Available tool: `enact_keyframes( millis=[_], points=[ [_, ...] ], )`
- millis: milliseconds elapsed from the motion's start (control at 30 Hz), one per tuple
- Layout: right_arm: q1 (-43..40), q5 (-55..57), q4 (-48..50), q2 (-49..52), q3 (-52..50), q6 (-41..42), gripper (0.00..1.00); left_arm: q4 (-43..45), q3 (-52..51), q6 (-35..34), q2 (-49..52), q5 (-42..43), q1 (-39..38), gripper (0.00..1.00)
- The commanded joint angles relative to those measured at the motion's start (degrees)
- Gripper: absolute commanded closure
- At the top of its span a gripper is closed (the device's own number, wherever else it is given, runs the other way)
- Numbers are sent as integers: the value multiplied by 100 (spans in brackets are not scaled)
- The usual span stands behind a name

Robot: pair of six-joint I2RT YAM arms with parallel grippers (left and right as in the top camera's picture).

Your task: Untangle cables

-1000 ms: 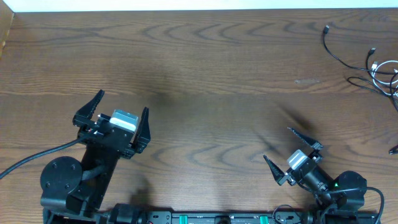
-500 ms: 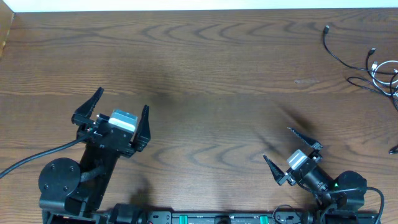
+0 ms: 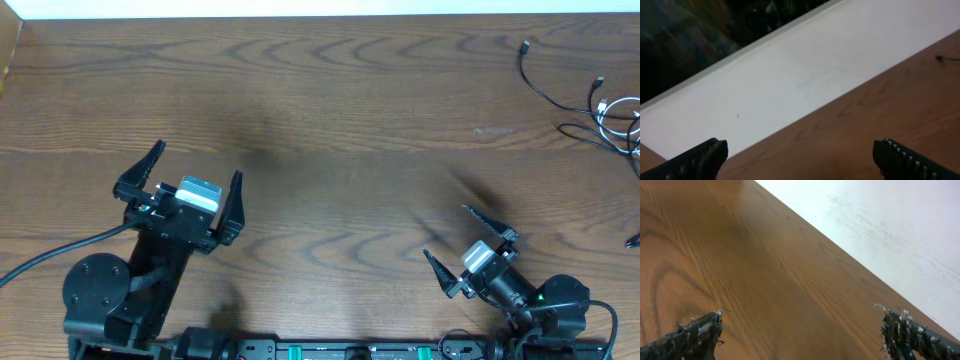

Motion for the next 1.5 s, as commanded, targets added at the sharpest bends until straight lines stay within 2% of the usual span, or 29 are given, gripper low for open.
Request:
enact_keyframes(
  millis=[0,67,133,233,433,533,733,833,967,1167,1467],
  points=[
    [24,-17,-7,-50,-42,-48,1,-203,52,-28,11,68,-7,2],
    [24,-15,-7,-50,-42,-48,1,-573,52,-33,11,85,-9,2],
    [24,-17,-7,-50,-42,-48,1,-1088,52,-13,13,509,-9,2],
    [24,-17,-7,-50,-42,-48,1,-1410,46,-9,39,953,-9,2],
    [24,-17,-7,-50,-42,-48,1,-833,-507,-9,98,2315,-9,2],
    [24,-17,-7,-50,-42,-48,1,210,-1235,-9,61,2861,-9,2],
    [24,-17,-7,-50,-42,-48,1,3449,-3073,-9,-136,3526,-9,2],
    [24,-17,-7,-50,-42,-48,1,4706,-3856,-7,-321,3504,-7,2],
    [24,-17,-7,-50,-42,-48,1,5654,-4642,-7,-730,3119,-7,2],
    [24,-17,-7,-50,-42,-48,1,5668,-5058,-7,-1318,2267,-2,2],
    [24,-17,-7,-50,-42,-48,1,5012,-5337,-11,-2100,560,15,2]
  ],
)
